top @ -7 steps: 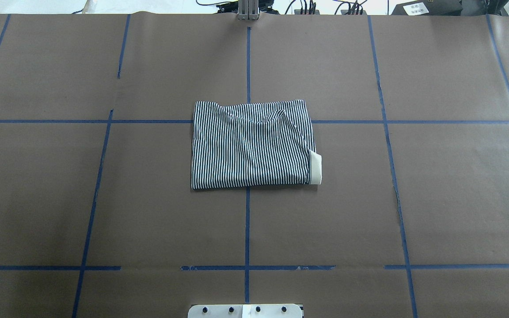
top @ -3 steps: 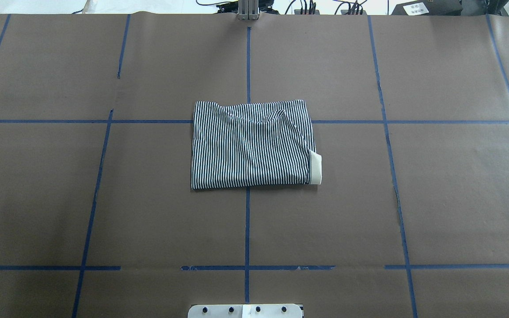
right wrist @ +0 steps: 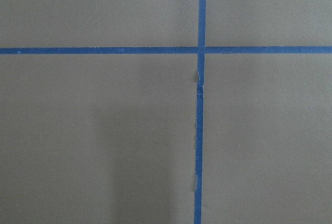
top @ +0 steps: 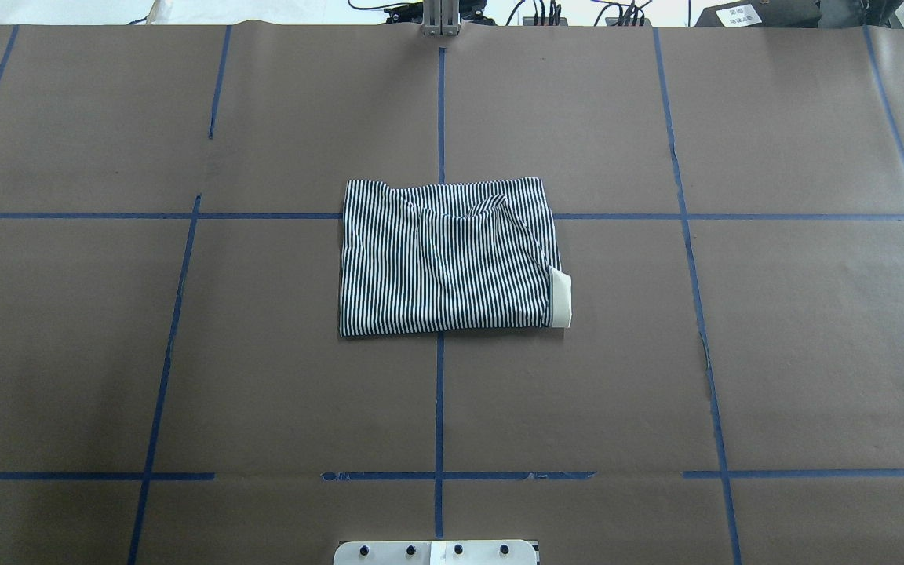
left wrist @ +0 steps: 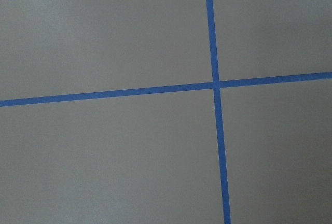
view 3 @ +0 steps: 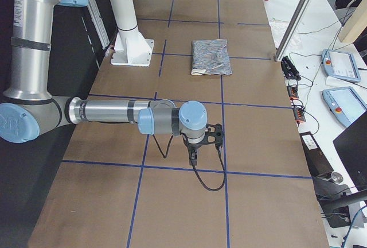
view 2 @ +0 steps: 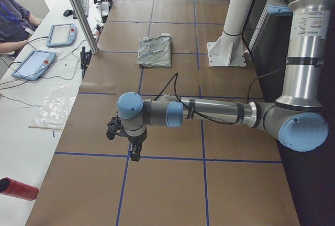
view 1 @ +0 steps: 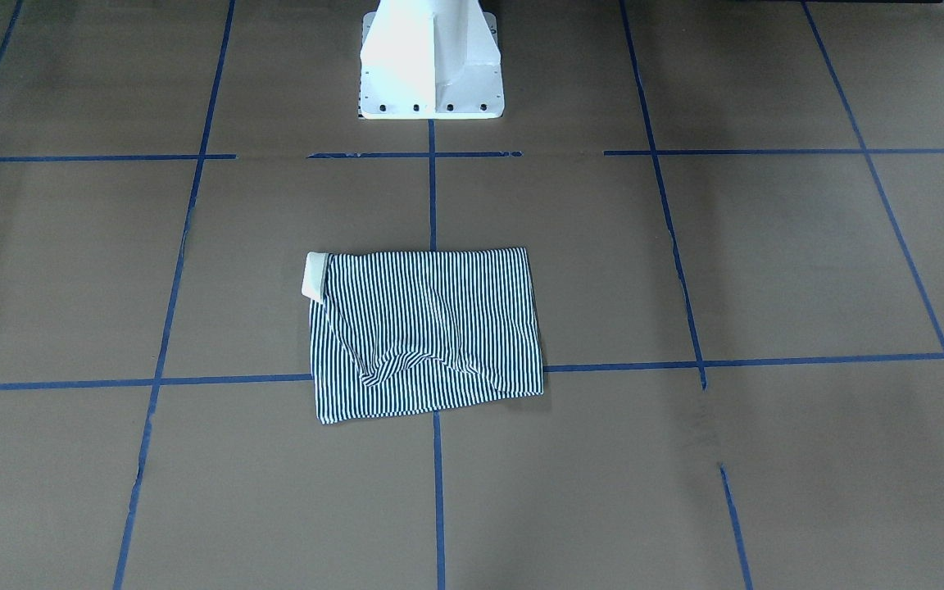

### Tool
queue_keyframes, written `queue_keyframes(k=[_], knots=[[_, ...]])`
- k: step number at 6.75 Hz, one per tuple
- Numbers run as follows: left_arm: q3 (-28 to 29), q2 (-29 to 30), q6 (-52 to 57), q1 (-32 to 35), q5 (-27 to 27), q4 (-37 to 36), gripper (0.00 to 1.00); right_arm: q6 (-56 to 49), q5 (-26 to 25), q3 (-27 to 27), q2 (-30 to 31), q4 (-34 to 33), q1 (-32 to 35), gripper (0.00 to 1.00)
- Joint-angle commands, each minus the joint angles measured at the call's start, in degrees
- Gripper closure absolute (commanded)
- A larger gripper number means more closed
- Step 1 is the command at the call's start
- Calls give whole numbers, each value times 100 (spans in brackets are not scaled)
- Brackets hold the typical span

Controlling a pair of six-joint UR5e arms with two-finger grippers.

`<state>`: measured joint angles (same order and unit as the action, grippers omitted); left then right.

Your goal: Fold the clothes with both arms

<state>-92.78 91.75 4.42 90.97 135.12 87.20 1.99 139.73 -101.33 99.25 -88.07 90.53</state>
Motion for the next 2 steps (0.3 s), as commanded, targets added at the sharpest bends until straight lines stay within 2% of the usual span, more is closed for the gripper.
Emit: queue_keyframes(k=[1,2], knots=[[14,1,-20,0,288,7,0,-41,-15,-1,15,0,0,0],[23,1,-20,-9,287,7,0,-50,-16,-1,24,9,0,0]])
